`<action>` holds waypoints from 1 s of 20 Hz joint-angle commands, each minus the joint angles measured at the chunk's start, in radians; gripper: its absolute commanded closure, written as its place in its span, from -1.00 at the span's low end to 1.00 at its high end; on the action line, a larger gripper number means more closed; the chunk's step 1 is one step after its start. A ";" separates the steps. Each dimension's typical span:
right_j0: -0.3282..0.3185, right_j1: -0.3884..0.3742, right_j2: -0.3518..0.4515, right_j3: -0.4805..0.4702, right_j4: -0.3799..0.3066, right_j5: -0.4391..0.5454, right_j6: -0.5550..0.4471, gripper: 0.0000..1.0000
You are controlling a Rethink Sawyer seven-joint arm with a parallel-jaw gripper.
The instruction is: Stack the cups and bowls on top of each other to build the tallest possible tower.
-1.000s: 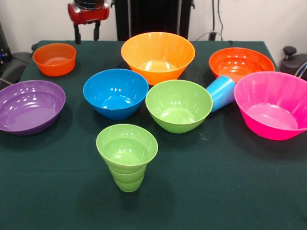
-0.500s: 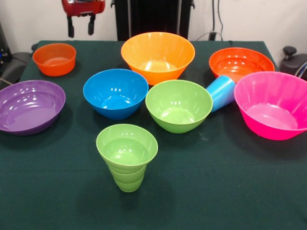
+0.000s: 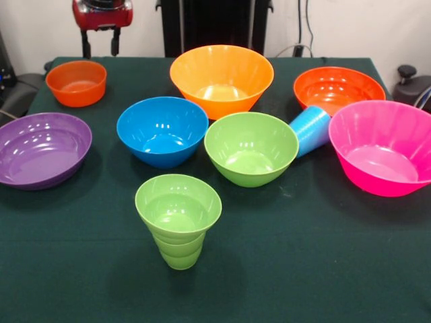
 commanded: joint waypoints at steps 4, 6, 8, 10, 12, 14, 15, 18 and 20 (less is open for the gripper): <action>-0.017 0.181 0.051 -0.073 -0.065 -0.165 0.153 -1.00; -0.034 0.189 0.055 -0.069 -0.073 -0.181 0.146 -1.00; -0.053 0.199 0.061 -0.067 -0.082 -0.194 0.137 -1.00; -0.062 0.217 0.068 -0.073 -0.081 -0.199 0.135 -1.00; -0.063 0.215 0.077 -0.068 -0.076 -0.195 0.135 -1.00; -0.058 0.224 0.072 -0.071 -0.075 -0.206 0.141 -1.00; -0.053 0.226 0.068 -0.072 -0.074 -0.211 0.144 -1.00; -0.049 0.241 0.047 -0.087 -0.079 -0.232 0.148 -1.00; -0.059 0.248 0.044 -0.096 -0.096 -0.250 0.138 1.00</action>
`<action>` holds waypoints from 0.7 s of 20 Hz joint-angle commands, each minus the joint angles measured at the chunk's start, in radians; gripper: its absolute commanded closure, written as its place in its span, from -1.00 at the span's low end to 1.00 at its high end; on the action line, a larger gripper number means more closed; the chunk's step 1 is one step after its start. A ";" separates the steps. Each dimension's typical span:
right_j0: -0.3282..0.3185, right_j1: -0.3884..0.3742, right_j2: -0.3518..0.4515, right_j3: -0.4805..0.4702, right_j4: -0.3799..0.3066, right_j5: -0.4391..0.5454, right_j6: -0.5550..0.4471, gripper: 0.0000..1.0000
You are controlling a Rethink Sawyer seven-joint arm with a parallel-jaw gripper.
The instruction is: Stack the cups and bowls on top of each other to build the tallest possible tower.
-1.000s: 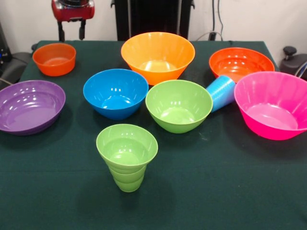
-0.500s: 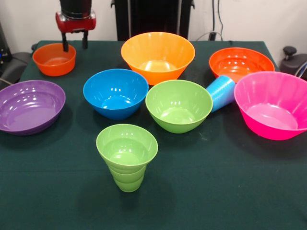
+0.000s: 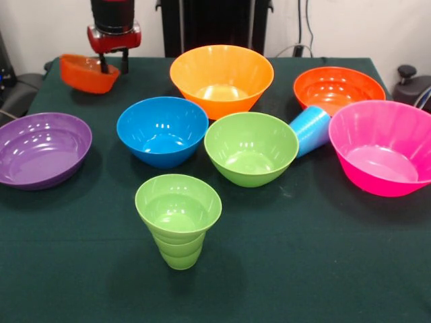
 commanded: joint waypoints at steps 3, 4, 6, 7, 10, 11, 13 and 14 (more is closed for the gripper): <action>-0.004 0.048 0.078 -0.093 -0.073 -0.083 0.123 1.00; -0.001 0.044 0.081 -0.097 -0.073 -0.072 0.120 1.00; -0.001 0.038 0.089 -0.101 -0.076 -0.050 0.113 1.00; 0.001 0.035 0.090 -0.104 -0.076 -0.042 0.113 1.00; -0.009 0.029 0.094 -0.103 -0.082 -0.023 0.103 1.00; -0.011 0.027 0.097 -0.104 -0.083 -0.018 0.100 1.00; -0.023 0.022 0.104 -0.103 -0.086 -0.007 0.094 1.00; -0.023 0.019 0.108 -0.103 -0.083 0.001 0.093 1.00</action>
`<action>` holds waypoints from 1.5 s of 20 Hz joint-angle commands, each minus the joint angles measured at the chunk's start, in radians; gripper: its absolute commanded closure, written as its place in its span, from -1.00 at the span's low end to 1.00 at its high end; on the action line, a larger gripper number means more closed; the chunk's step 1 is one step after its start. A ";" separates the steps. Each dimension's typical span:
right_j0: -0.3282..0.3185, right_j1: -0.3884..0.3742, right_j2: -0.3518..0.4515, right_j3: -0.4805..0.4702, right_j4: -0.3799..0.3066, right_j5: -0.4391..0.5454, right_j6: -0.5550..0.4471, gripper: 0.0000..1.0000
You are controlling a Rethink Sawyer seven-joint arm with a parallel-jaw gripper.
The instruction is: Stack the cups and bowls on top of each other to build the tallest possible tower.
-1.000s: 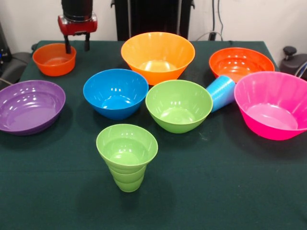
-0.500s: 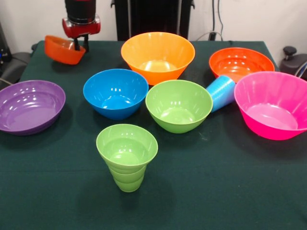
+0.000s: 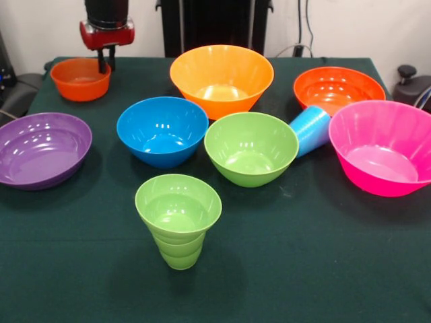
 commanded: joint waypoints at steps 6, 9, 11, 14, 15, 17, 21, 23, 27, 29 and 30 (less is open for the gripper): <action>0.056 -0.004 0.107 -0.081 0.017 0.099 0.121 1.00; 0.094 -0.066 0.107 -0.042 0.036 0.165 0.113 1.00; 0.112 -0.098 0.113 -0.020 0.039 0.188 0.111 1.00; 0.136 -0.132 0.132 -0.009 0.056 0.224 0.115 1.00; 0.143 -0.141 0.136 -0.009 0.063 0.233 0.122 1.00; 0.172 -0.163 0.132 -0.024 0.095 0.274 0.138 1.00; 0.203 -0.219 0.120 -0.075 0.165 0.394 0.141 1.00; 0.205 -0.247 0.117 -0.106 0.190 0.438 0.130 1.00; 0.231 -0.257 0.108 -0.186 0.232 0.511 0.133 1.00; 0.254 -0.257 0.099 -0.224 0.242 0.549 0.135 1.00; 0.268 -0.259 0.092 -0.240 0.243 0.564 0.140 1.00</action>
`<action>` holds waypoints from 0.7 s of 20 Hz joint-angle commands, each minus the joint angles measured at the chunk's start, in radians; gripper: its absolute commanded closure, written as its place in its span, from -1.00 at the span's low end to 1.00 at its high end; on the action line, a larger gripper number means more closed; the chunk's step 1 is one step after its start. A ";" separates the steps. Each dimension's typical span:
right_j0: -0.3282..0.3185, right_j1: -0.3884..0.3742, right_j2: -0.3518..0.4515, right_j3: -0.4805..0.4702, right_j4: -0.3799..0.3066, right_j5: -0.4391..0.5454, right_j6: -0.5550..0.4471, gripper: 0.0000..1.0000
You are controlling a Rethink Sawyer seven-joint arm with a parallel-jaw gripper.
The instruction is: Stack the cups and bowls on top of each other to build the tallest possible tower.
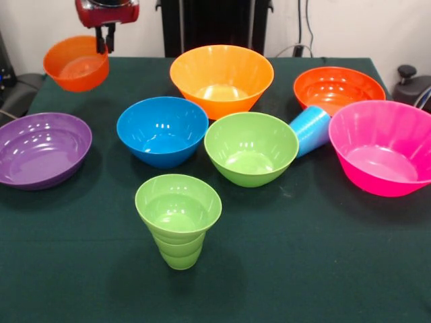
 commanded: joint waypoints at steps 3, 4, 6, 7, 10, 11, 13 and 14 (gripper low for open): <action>0.117 -0.040 0.062 -0.226 0.080 0.225 0.154 1.00; 0.128 -0.042 0.063 -0.235 0.086 0.234 0.159 1.00; 0.159 -0.039 0.062 -0.256 0.093 0.247 0.176 1.00; 0.175 -0.037 0.066 -0.263 0.097 0.240 0.185 1.00; 0.224 -0.008 0.081 -0.303 0.112 0.217 0.208 1.00; 0.240 0.002 0.088 -0.318 0.119 0.219 0.208 1.00; 0.274 0.024 0.100 -0.360 0.129 0.241 0.199 1.00; 0.294 0.033 0.097 -0.379 0.135 0.252 0.201 1.00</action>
